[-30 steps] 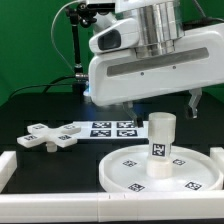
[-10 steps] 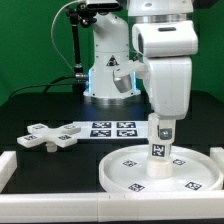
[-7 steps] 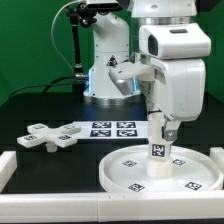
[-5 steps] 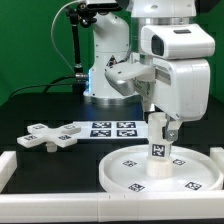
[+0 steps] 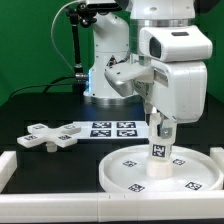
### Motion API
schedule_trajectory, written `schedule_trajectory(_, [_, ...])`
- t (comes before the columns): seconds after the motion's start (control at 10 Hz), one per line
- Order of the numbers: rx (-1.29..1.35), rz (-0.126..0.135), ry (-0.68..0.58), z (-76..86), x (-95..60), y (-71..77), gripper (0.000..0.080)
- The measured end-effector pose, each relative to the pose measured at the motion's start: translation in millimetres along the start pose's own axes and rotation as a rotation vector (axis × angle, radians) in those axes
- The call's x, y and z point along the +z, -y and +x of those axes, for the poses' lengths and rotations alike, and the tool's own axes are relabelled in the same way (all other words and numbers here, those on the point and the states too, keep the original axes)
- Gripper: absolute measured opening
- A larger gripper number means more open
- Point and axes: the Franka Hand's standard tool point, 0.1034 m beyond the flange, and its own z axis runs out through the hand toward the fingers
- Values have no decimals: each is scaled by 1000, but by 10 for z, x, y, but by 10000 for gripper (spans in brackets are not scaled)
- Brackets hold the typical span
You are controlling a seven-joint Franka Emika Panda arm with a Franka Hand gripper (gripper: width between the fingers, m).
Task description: Assemble round table
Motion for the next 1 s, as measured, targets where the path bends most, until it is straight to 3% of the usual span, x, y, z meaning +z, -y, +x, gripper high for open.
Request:
schedule_trajectory(0.3, [76, 3, -1, -5, 2, 6, 412])
schedule_trajectory(0.7, [494, 19, -12, -87, 8, 77, 412])
schedule_trajectory(1.0, [750, 25, -11, -51, 18, 95, 412])
